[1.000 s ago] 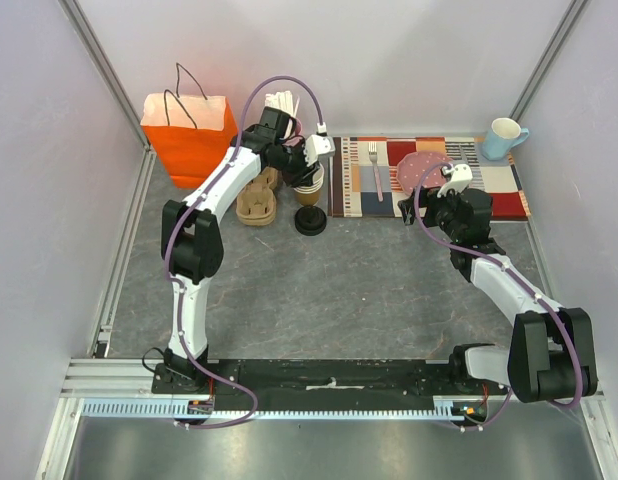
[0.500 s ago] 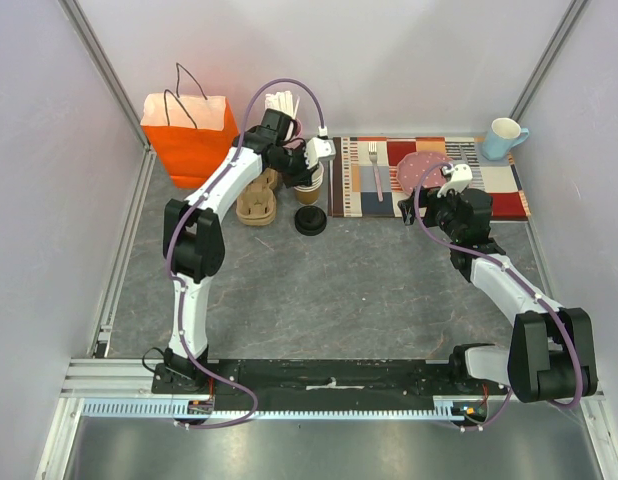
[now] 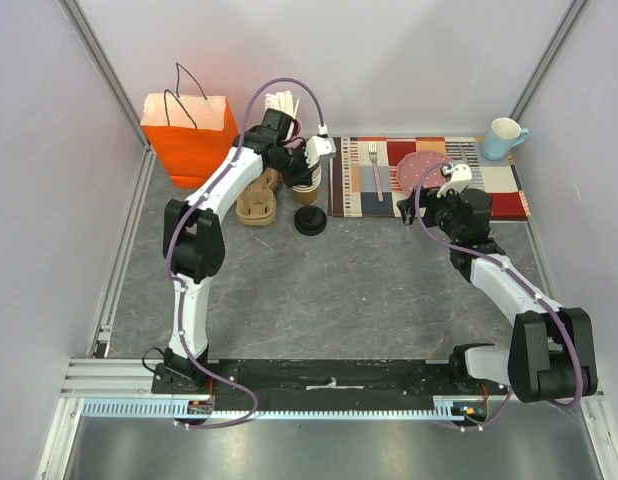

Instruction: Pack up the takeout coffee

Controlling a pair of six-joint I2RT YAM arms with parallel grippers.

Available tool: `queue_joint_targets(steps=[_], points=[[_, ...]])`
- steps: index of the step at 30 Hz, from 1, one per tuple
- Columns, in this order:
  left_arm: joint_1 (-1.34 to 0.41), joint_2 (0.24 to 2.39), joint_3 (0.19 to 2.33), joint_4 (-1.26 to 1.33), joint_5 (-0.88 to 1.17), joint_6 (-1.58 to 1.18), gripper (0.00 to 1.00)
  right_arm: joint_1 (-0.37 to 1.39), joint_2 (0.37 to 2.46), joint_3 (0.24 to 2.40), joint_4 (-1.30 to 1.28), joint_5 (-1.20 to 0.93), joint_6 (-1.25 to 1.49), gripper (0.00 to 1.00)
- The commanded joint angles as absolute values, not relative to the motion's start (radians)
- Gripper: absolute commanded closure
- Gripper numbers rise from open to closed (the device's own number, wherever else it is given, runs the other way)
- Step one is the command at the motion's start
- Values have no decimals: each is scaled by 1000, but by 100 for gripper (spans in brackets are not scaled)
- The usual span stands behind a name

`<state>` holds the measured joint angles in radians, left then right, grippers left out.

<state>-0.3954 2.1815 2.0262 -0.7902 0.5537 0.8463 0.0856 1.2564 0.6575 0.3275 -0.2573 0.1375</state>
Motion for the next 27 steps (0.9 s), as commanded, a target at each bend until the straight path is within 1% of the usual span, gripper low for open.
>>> queue_joint_targets(steps=[1, 3, 9, 14, 17, 18, 21, 23, 27], points=[[-402, 2094, 2054, -743, 508, 740, 98, 124, 1272, 696, 383, -282, 170, 2], [-402, 2076, 2051, -715, 480, 707, 98, 162, 1293, 712, 382, -282, 167, 2], [-402, 2030, 2023, -669, 491, 683, 98, 225, 1356, 747, 429, -282, 213, 2], [-402, 2028, 1951, -632, 466, 683, 98, 287, 1443, 784, 528, -243, 375, 2], [-402, 2020, 1921, -591, 469, 641, 98, 324, 1554, 874, 538, -193, 543, 10], [-402, 2020, 1913, -583, 471, 631, 98, 333, 1619, 902, 541, -177, 586, 17], [-400, 2028, 1907, -569, 471, 607, 98, 371, 1758, 1018, 571, -173, 733, 23], [-400, 2029, 1899, -563, 474, 601, 98, 393, 1857, 1115, 562, -170, 813, 25], [-400, 2033, 1893, -554, 483, 598, 98, 411, 1979, 1251, 567, -178, 916, 27]])
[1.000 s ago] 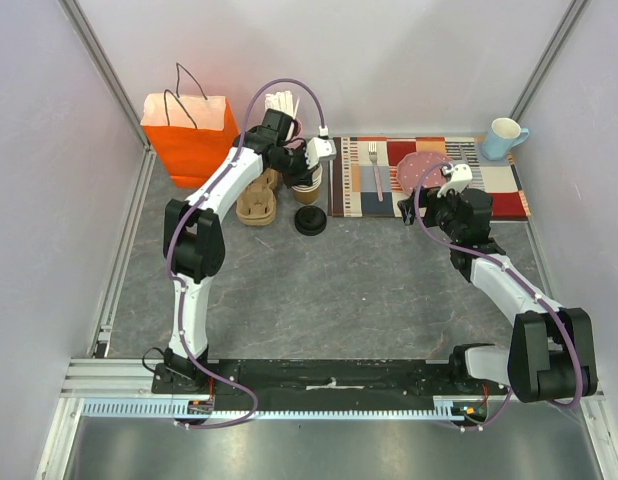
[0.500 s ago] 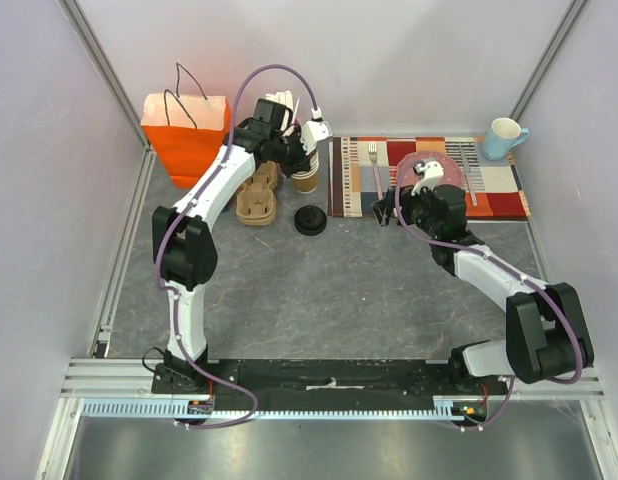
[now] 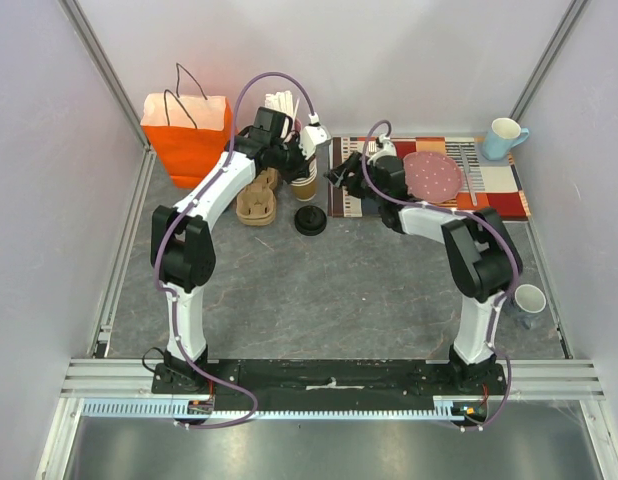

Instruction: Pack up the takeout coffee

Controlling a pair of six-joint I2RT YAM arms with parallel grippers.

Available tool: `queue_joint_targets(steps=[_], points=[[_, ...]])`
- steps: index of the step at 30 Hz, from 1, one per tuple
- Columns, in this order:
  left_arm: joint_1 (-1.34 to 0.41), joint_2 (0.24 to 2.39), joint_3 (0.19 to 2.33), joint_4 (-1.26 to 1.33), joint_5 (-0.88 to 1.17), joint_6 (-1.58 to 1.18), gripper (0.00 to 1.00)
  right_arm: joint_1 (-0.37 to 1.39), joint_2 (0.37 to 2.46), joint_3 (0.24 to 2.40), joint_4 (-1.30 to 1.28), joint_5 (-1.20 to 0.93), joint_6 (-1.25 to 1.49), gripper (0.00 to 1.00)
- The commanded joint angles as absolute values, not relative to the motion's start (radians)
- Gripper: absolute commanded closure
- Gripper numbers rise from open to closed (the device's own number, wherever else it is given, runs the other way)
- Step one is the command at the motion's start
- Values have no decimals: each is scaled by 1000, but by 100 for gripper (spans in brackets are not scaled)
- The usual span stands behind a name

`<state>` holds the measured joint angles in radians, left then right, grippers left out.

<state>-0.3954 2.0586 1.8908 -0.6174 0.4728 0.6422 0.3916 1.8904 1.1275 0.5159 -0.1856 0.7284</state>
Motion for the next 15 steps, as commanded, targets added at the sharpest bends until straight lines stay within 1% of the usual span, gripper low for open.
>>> queue_joint_targets(steps=[1, 5, 15], points=[[-400, 2034, 1891, -552, 485, 600, 98, 414, 1997, 1264, 586, -189, 931, 28], [-400, 2049, 1894, -551, 486, 604, 98, 416, 2045, 1285, 640, -204, 985, 30], [-400, 2069, 1914, -551, 485, 606, 98, 420, 2034, 1250, 701, -207, 1022, 33]])
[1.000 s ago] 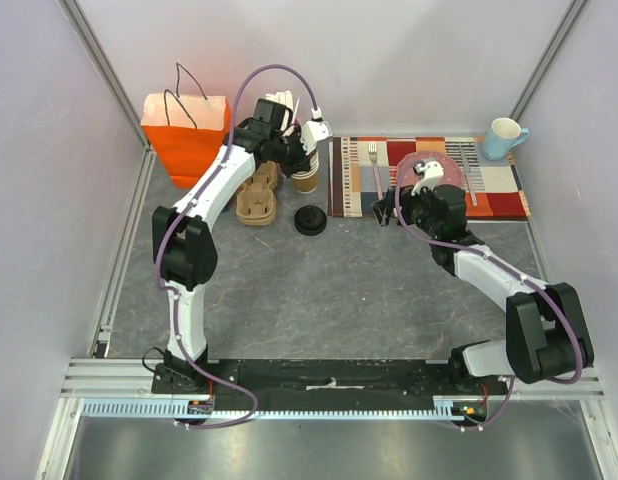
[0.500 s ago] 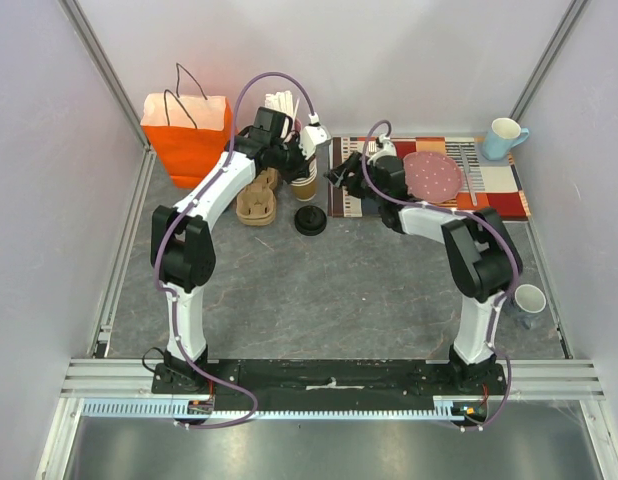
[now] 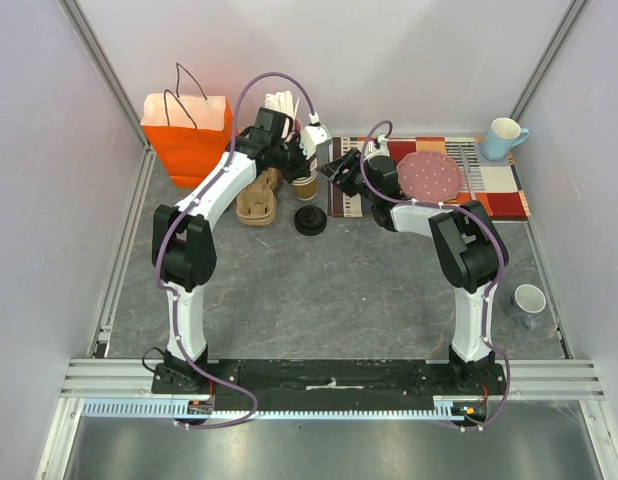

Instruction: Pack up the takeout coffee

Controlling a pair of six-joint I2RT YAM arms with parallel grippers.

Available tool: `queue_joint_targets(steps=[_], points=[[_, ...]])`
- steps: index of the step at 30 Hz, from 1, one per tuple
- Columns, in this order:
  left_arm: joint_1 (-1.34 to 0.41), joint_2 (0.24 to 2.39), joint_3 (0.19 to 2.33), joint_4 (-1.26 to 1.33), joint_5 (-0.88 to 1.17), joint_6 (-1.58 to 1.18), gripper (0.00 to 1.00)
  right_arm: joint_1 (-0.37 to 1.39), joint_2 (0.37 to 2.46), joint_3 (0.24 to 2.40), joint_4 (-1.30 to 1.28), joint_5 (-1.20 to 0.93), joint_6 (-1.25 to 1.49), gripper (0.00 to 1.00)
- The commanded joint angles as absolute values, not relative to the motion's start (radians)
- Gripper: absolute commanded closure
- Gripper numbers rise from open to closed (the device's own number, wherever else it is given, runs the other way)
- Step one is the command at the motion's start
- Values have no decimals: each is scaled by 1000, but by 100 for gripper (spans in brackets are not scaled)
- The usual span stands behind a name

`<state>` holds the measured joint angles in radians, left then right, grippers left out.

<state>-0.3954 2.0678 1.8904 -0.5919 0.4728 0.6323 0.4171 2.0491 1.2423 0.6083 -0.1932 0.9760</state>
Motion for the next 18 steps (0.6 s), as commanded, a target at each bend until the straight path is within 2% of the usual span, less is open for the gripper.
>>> queue_joint_targets(steps=[1, 18], points=[[-400, 2069, 1914, -551, 483, 606, 98, 423, 2036, 1250, 712, -206, 1031, 33], [-402, 2068, 1919, -551, 506, 600, 98, 440, 2120, 1296, 687, -225, 1075, 36]])
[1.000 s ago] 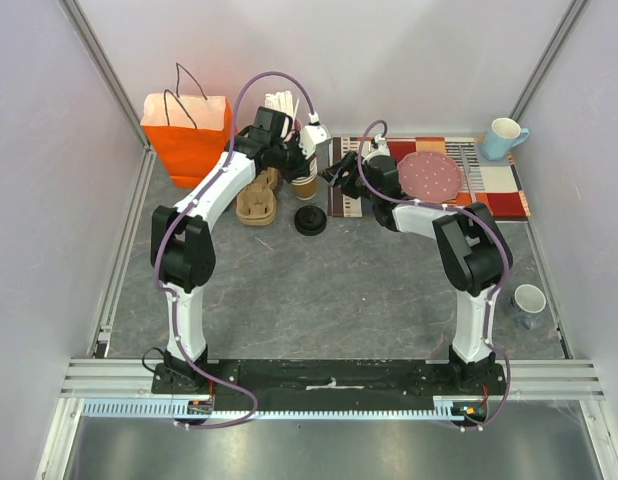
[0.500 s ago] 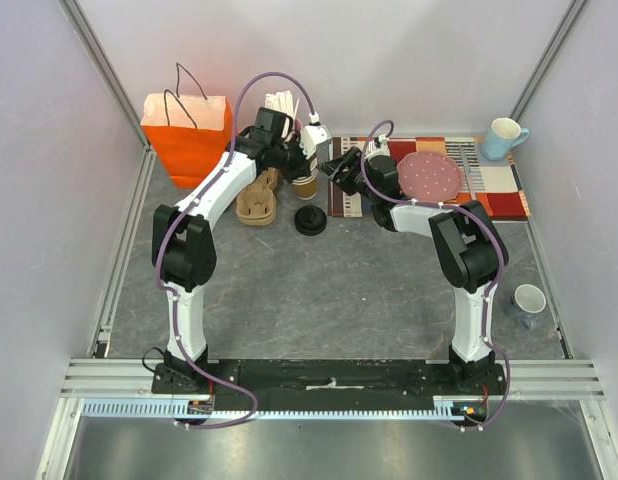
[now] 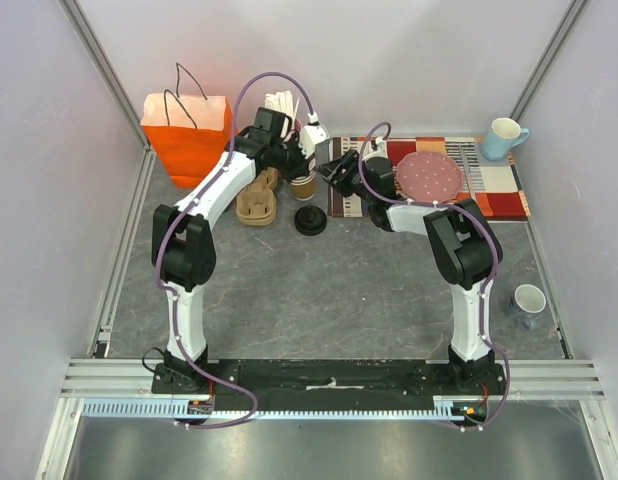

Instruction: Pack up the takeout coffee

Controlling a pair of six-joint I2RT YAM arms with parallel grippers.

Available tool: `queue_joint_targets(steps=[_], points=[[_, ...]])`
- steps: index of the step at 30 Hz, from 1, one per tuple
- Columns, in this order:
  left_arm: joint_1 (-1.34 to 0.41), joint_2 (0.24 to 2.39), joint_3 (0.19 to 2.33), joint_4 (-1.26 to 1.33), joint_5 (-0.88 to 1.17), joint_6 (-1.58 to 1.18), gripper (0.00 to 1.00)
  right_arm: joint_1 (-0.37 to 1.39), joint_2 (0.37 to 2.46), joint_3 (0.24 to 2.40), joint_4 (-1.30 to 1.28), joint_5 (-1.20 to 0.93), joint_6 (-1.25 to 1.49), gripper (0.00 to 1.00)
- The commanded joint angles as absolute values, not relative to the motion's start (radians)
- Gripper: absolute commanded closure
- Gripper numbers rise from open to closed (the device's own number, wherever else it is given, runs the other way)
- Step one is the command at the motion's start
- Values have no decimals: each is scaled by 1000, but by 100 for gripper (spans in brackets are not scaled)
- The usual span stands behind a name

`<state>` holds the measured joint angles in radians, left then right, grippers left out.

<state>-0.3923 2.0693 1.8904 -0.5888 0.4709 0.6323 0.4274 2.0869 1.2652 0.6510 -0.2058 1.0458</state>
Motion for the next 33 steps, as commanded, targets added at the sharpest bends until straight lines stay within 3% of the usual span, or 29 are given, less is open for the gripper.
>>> queue_joint_targets(steps=[1, 13, 33], points=[[-402, 2068, 1921, -551, 508, 601, 98, 440, 2126, 1298, 695, -225, 1081, 36], [-402, 2029, 1902, -497, 543, 577, 98, 442, 2152, 1287, 574, -181, 1060, 36], [-423, 1977, 1790, -353, 387, 732, 98, 445, 2135, 1348, 535, -167, 959, 33]])
